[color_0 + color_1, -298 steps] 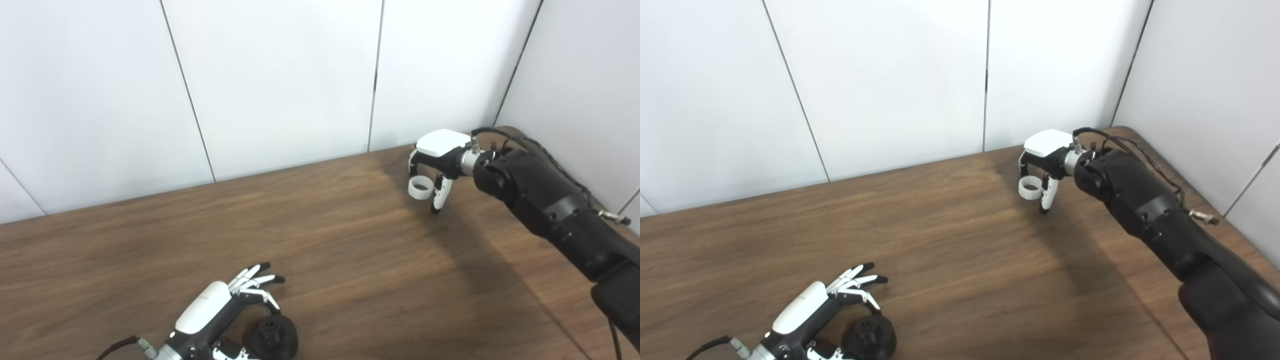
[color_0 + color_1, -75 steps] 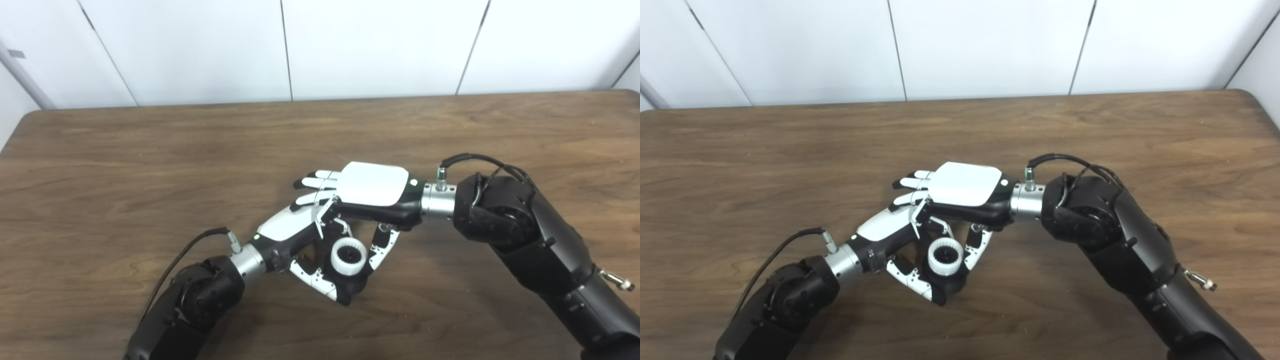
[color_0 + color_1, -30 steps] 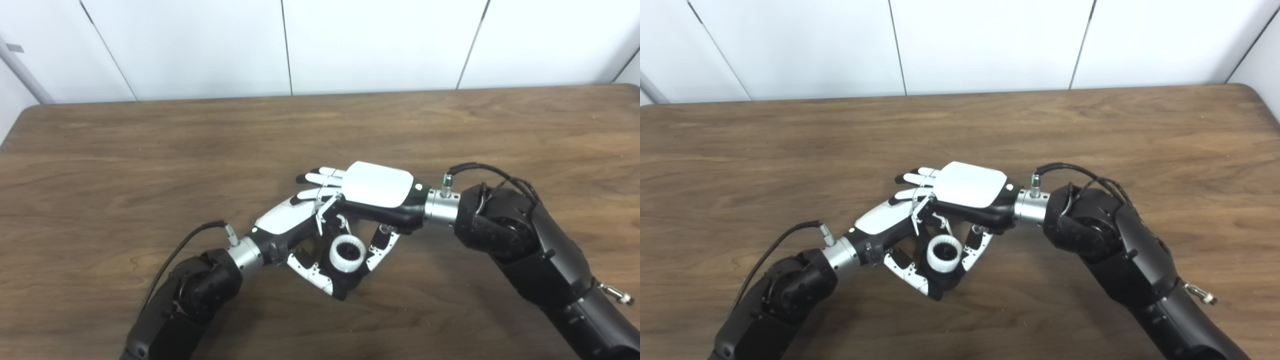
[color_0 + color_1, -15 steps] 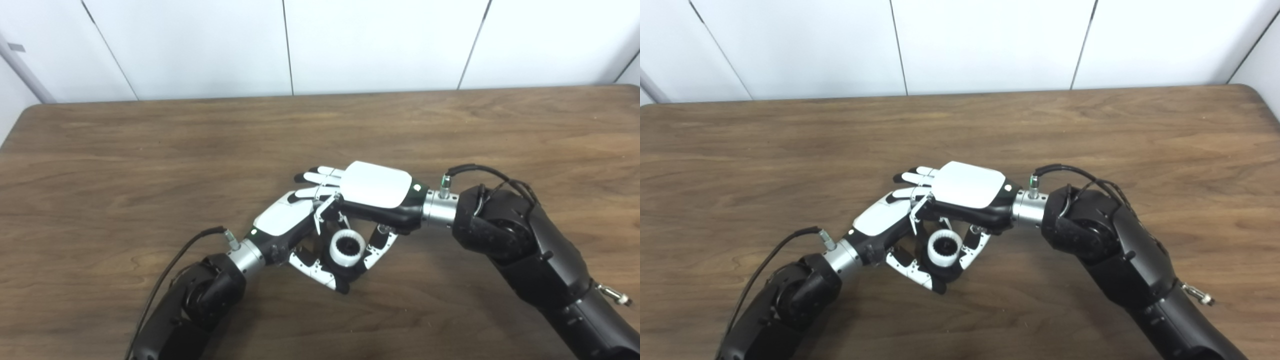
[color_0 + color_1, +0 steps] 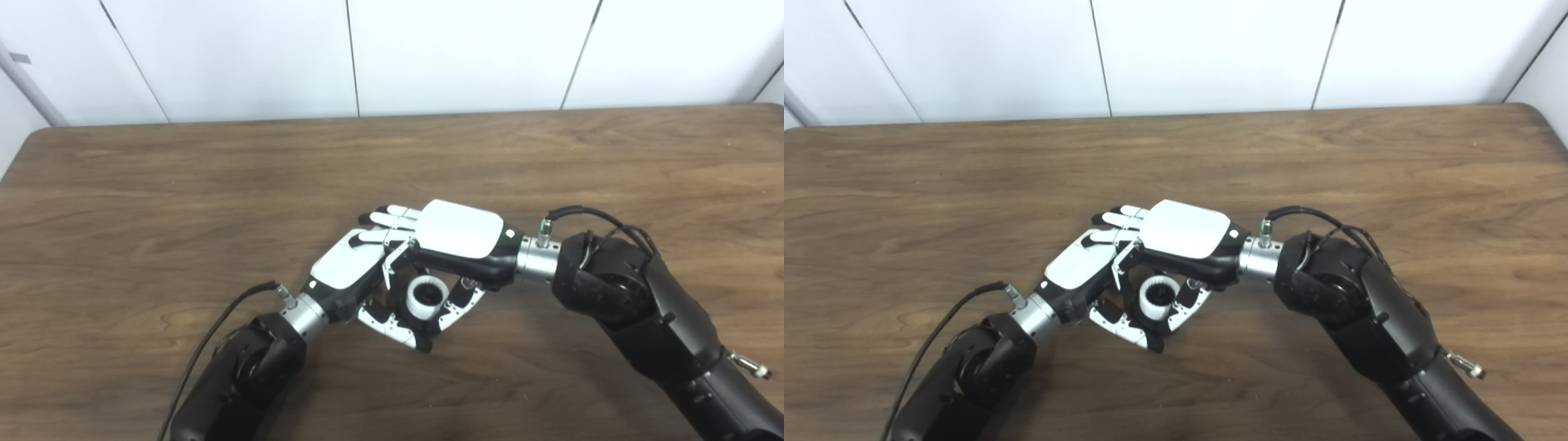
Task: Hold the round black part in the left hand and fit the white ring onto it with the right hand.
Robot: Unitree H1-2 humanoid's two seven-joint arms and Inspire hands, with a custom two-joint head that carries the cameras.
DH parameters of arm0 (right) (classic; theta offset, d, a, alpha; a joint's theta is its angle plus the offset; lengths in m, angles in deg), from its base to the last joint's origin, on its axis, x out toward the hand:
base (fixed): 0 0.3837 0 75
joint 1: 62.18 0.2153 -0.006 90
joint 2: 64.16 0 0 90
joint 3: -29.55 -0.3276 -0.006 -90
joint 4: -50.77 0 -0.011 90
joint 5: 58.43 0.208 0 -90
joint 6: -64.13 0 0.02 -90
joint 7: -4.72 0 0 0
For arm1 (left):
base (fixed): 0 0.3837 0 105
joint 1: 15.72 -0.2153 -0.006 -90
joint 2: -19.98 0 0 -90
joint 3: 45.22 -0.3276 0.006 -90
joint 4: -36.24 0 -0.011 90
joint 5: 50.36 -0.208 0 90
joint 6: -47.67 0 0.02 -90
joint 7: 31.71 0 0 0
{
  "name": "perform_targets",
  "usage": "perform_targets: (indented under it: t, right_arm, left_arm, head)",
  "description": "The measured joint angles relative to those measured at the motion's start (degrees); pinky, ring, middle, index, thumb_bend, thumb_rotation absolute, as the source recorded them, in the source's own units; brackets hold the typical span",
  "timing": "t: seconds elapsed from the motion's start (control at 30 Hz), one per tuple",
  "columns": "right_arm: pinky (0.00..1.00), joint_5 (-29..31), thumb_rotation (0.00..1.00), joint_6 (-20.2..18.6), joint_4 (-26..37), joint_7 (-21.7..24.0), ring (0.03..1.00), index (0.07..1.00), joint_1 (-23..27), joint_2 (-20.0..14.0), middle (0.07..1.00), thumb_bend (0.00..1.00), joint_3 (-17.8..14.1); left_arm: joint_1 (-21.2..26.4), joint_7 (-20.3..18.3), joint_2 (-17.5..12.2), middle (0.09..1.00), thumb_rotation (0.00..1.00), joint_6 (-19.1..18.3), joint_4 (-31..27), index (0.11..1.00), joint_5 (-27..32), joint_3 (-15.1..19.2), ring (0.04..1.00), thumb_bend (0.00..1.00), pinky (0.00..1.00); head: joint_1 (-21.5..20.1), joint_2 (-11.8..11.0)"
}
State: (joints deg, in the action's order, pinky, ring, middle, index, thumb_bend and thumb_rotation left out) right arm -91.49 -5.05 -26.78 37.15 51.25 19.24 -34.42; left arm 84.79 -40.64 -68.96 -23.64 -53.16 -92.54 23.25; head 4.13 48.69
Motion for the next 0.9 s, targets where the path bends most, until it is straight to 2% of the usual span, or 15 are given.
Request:
perform_targets:
  t: [0.33, 0.5, 0.63, 0.73, 0.9]
  right_arm:
    - [1.0, 0.3, 0.15, -0.1, -0.3, 0.5, 1.0, 0.486, 0.2, -0.4, 0.935, 0.52, 0.8]
    - [1.0, 1.4, 0.15, -1.1, 0.4, 2.1, 1.0, 0.486, 0.6, -0.8, 0.927, 0.52, 0.6]
    - [1.0, 3.3, 0.15, -2.2, 2.2, 3.6, 1.0, 0.485, 0.6, -1.2, 0.929, 0.52, 0.0]
    - [1.0, 4.8, 0.15, -3.0, 3.5, 4.8, 1.0, 0.486, 0.8, -1.4, 0.932, 0.52, -0.8]
    - [1.0, 7.3, 0.14, -3.5, 4.1, 5.4, 1.0, 0.486, 2.7, -2.3, 0.935, 0.52, -3.1]
  left_arm:
    - [0.1, -0.2, -0.2, 0.881, 0.05, 0.1, 0.1, 0.481, 0.1, 0.0, 1.0, 0.52, 1.0]
    - [0.8, 0.5, -0.4, 0.868, 0.06, 2.3, 1.9, 0.482, -0.7, -0.2, 1.0, 0.52, 1.0]
    - [2.6, 3.2, -0.9, 0.866, 0.05, 4.4, 5.0, 0.482, -2.5, -0.4, 1.0, 0.52, 1.0]
    - [3.7, 4.7, -1.3, 0.863, 0.06, 4.6, 6.5, 0.483, -3.0, -0.4, 1.0, 0.52, 1.0]
    - [4.6, 5.0, -1.7, 0.9, 0.07, 4.6, 8.5, 0.491, -2.3, -0.3, 1.0, 0.52, 1.0]
  head:
    - [-0.3, 0.0]
    - [-0.6, -0.2]
    - [-0.8, -0.4]
    - [-0.9, -0.4]
    - [-1.3, -0.8]
